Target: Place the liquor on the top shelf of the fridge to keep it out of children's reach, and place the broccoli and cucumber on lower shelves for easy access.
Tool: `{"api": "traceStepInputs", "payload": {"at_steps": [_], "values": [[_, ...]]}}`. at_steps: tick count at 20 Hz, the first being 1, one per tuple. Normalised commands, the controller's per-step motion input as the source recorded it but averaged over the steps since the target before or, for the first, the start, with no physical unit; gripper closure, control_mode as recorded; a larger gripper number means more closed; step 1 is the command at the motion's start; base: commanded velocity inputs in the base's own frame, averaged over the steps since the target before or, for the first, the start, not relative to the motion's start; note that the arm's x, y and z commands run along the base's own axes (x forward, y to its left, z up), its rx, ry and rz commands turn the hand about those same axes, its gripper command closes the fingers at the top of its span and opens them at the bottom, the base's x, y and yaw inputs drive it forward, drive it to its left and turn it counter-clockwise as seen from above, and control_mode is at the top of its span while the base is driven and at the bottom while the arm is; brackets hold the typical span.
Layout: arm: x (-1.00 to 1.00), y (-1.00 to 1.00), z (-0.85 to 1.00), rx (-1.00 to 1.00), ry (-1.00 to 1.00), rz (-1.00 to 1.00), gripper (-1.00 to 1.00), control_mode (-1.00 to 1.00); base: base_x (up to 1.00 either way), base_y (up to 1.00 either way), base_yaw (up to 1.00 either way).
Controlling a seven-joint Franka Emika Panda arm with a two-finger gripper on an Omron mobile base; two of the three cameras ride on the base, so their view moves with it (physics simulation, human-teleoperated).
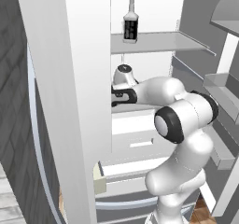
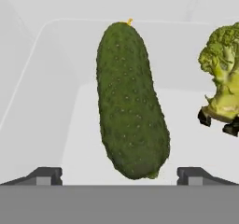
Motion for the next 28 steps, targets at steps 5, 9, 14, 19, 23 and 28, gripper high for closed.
{"api": "traceStepInputs", "payload": {"at_steps": [5,9,14,19,23,28], "values": [[-0.59,-0.13,0.07,0.0,0.0,-0.01,-1.0,-1.0,0.0,0.0,0.0],[-0.7,-0.31,0.09,0.0,0.0,-0.04,-1.0,-1.0,0.0,0.0,0.0],[-0.85,-0.31,0.18,0.0,0.0,-0.06,-1.0,-1.0,0.0,0.0,0.0],[-0.95,-0.32,0.24,0.0,0.0,-0.06,-1.0,-1.0,0.0,0.0,0.0],[-0.95,-0.33,0.24,0.0,0.0,-0.05,-1.0,-1.0,0.0,0.0,0.0],[-0.91,-0.31,0.36,0.0,-0.05,-0.02,-1.0,-1.0,0.0,0.0,0.0]]}}
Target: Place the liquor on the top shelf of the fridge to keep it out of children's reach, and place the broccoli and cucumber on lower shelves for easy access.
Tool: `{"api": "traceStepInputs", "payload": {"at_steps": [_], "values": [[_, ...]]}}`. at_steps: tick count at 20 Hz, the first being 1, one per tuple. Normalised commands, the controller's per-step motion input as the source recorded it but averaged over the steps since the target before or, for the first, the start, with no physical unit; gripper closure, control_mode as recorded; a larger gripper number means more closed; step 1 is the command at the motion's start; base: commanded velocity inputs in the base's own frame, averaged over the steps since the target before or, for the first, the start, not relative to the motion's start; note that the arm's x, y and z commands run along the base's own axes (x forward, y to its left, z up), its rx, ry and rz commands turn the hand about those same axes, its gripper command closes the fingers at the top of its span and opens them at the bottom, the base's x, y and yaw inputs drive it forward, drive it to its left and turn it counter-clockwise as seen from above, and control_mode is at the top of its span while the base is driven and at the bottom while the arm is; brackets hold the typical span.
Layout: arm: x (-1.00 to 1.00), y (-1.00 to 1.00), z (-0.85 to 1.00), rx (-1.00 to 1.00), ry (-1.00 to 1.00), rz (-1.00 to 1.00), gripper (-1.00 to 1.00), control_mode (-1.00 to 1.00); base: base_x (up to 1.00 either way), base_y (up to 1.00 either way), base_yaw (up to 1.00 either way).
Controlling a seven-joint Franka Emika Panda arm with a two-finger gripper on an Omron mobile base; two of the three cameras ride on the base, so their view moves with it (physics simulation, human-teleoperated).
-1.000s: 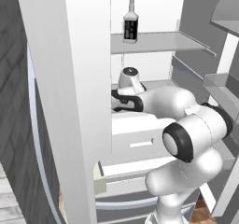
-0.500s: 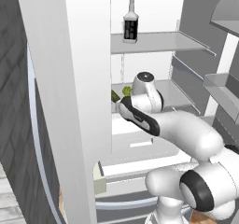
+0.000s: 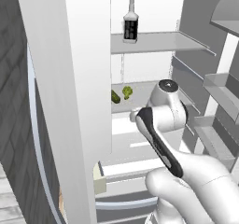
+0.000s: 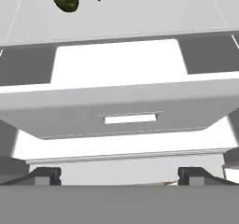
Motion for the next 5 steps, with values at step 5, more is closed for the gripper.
{"api": "traceStepInputs", "payload": {"at_steps": [5], "values": [[-0.77,-0.19,0.57,0.0,-0.1,0.0,-1.0,-1.0,0.0,0.0,0.0]]}}
